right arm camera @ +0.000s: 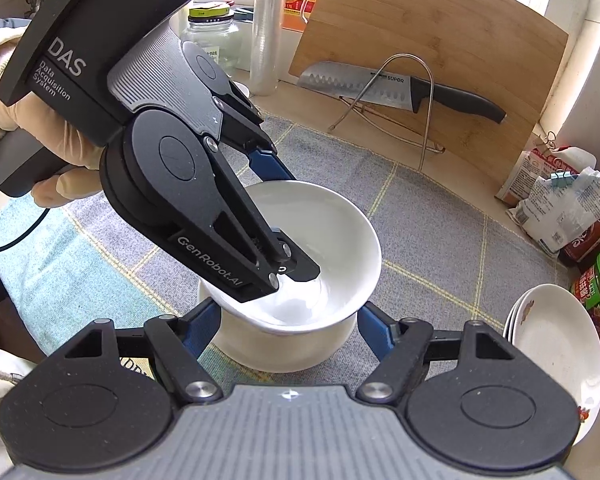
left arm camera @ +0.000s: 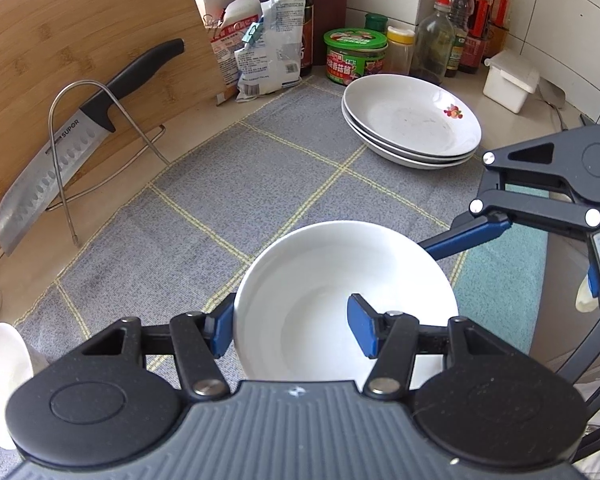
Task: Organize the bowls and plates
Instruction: 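Lower the flower-pattern bowl into the white bowl and open the left tool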
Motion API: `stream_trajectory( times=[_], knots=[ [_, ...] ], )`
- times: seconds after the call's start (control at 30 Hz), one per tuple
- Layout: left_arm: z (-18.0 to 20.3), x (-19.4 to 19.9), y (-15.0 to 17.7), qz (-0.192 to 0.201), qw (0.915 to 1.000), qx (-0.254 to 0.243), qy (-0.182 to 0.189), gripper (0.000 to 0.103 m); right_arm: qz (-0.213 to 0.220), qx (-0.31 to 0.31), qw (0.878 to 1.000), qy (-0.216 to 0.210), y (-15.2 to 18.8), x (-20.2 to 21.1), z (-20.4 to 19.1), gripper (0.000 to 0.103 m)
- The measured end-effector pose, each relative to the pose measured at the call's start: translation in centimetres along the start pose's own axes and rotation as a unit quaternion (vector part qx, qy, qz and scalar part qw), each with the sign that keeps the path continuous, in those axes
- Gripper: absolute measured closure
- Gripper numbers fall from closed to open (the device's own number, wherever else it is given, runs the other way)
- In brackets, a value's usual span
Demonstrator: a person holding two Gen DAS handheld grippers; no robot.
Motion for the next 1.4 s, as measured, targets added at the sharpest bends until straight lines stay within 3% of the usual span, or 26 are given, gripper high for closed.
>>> stream_trajectory(
  times=[1.07, 1.1, 1.17, 1.2, 1.4],
  knots=[
    [0.5, -1.1, 1.1, -0.011, 0.9999, -0.002, 0.009, 0.043, -0.021, -0.02, 0.999, -0.015, 1.6, -1.3, 0.4, 0.023],
    [0.5, -1.1, 1.1, -0.009, 0.9999, -0.002, 0.012, 0.041, -0.02, -0.022, 0.999, -0.017, 1.6, -1.3, 0.4, 0.022],
    [0.7, -0.9, 0.8, 0.001, 0.9998, -0.003, 0.02, 0.03, -0.013, -0.018, 1.0, -0.01, 1.6, -1.3, 0.5, 0.004],
    [0.8, -0.7, 0.6, 0.006, 0.9998, -0.006, 0.019, 0.027, -0.007, -0.016, 1.0, -0.007, 1.4, -1.1, 0.5, 0.0],
    [0.1, 0.1, 0.2, 0.02, 0.9998, -0.005, 0.005, 0.024, 0.009, -0.016, 1.0, -0.008, 0.7, -0.5, 0.6, 0.0]
  ],
)
Point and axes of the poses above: each gripper's, at about its wrist camera, not at the fingertips, and x roughly against the way its jaws point, z to its right, y to its underside, the point moved 8 cm from there along -x, roughly the way its jaws point, and after that the axes turned 13 degrees about z, right-handed, at the moved point
